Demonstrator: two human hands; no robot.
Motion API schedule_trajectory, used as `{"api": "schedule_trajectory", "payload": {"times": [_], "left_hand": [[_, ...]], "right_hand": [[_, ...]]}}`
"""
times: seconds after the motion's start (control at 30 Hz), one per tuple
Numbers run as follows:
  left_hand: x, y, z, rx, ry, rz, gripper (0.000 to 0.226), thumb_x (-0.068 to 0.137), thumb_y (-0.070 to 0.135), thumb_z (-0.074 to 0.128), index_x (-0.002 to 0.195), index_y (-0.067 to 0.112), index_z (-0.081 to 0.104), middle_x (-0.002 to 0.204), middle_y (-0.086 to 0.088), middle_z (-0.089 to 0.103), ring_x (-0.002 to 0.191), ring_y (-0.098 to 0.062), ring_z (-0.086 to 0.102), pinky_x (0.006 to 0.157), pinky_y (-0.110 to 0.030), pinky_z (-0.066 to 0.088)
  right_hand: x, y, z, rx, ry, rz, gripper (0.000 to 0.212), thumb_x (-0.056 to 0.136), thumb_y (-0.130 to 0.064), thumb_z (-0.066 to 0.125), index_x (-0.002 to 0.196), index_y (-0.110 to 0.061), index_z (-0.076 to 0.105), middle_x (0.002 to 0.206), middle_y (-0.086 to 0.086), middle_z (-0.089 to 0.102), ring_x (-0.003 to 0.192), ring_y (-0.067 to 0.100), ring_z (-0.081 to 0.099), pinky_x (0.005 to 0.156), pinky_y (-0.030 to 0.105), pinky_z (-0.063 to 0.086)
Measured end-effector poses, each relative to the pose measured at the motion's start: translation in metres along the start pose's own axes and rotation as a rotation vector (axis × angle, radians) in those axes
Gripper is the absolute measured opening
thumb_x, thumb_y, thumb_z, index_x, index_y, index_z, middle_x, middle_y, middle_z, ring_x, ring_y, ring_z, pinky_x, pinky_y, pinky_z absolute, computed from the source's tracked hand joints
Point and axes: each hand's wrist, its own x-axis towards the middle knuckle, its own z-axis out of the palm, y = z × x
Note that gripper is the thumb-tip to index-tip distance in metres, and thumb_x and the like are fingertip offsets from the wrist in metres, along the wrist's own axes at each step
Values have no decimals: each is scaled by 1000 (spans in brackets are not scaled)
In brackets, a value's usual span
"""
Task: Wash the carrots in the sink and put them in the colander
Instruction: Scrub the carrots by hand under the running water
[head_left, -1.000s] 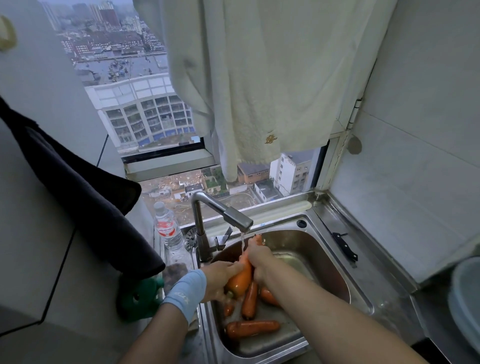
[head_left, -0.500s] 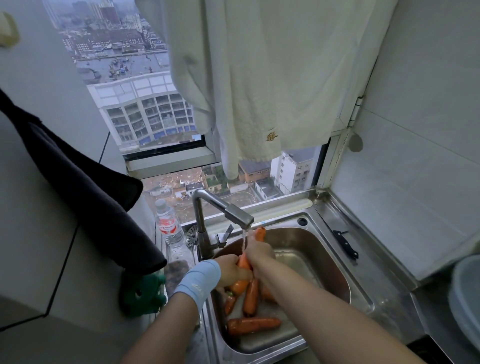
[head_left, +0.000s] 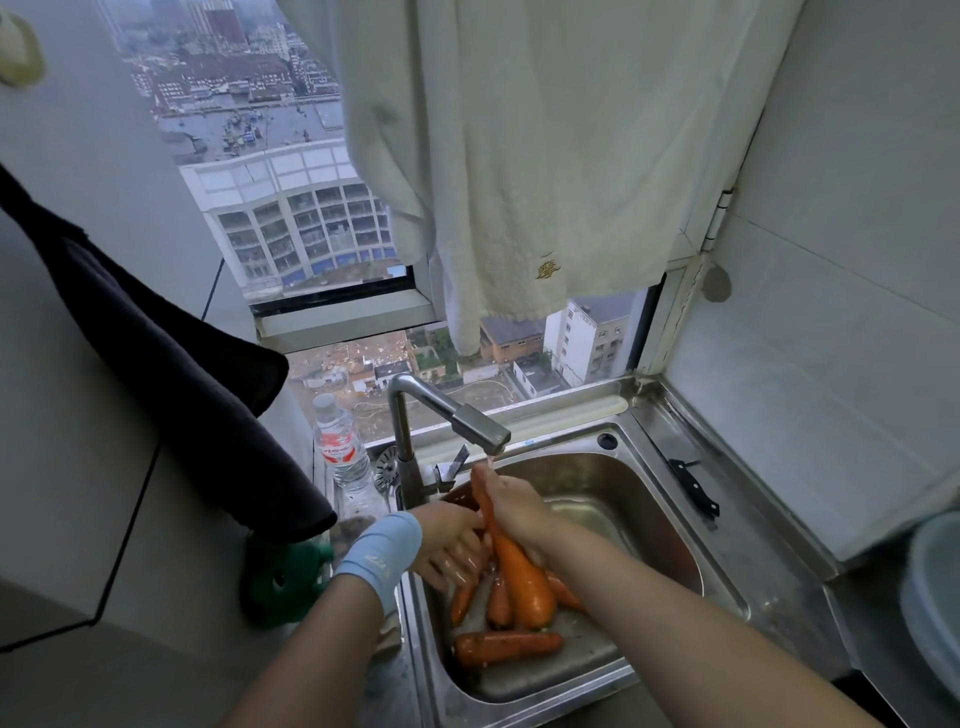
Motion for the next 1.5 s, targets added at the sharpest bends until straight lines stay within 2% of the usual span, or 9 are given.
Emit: {"api": "schedule_trajectory", "payload": {"times": [0.23, 0.33, 0.47, 0.63, 0.77, 0.9, 1.03, 1.27, 1.5], "left_hand": [[19, 8, 21, -564, 178, 298, 26, 106, 35, 44, 122, 23, 61, 109, -12, 63, 99, -27, 61, 81, -41, 56], [21, 12, 32, -709, 212, 299, 27, 105, 37, 45, 112, 21, 65, 90, -12, 57, 80, -25, 56, 60, -33, 51], [28, 18, 30, -704, 264, 273, 38, 85, 49, 59, 107, 20, 71, 111, -9, 72, 104, -29, 66, 93, -51, 56], [17, 19, 31, -1007, 64, 255, 41, 107, 38, 41, 118, 8, 67, 119, -8, 71, 117, -25, 62, 110, -42, 43], [16, 17, 32, -912, 120, 272, 33, 103, 30, 53, 115, 5, 69, 116, -20, 72, 101, -27, 67, 94, -42, 53], [25, 20, 24, -981, 188, 223, 34, 102, 35, 54, 122, 9, 66, 114, -13, 73, 107, -28, 66, 95, -41, 54], [23, 19, 20, -868, 93, 288, 37, 107, 32, 43, 135, 12, 58, 124, -7, 71, 120, -30, 62, 107, -49, 47], [20, 9, 17, -876, 136, 341, 29, 100, 17, 61, 126, 6, 64, 93, -10, 70, 81, -22, 66, 67, -31, 61], [19, 12, 10, -823, 236, 391, 18, 98, 12, 62, 114, 4, 65, 100, -14, 72, 85, -25, 70, 76, -32, 62]], "right_hand": [[-11, 1, -10, -60, -12, 87, 74, 107, -58, 25, 79, -1, 63, 52, 10, 58, 39, 21, 53, 49, 28, 50], [-16, 0, -19, -99, -8, 83, 70, 109, -53, 26, 85, -1, 66, 58, 11, 62, 46, 23, 58, 59, 32, 55], [-16, 3, -24, -175, -45, 0, 53, 111, -44, 31, 122, -6, 65, 98, 21, 72, 85, 30, 68, 66, 29, 53], [-17, 5, -32, -133, -139, -29, 51, 111, -39, 35, 102, -2, 68, 74, 11, 65, 59, 19, 61, 57, 23, 51], [-19, 4, -33, -185, -120, -113, 46, 111, -37, 36, 103, -5, 68, 84, 16, 66, 61, 19, 62, 54, 19, 50], [-20, 8, -30, -267, -137, -178, 40, 109, -39, 41, 119, -10, 67, 107, 20, 72, 90, 32, 70, 81, 32, 56], [-20, 4, -32, -229, -145, -142, 51, 110, -42, 35, 120, -2, 66, 111, 27, 70, 86, 27, 65, 65, 22, 52], [-17, 2, -35, 0, -247, 58, 71, 97, -69, 46, 103, -1, 65, 66, 13, 62, 51, 23, 61, 56, 34, 55], [-13, -5, -40, -46, -245, -49, 56, 95, -63, 56, 103, -7, 58, 68, 12, 65, 50, 23, 63, 52, 34, 56]]}}
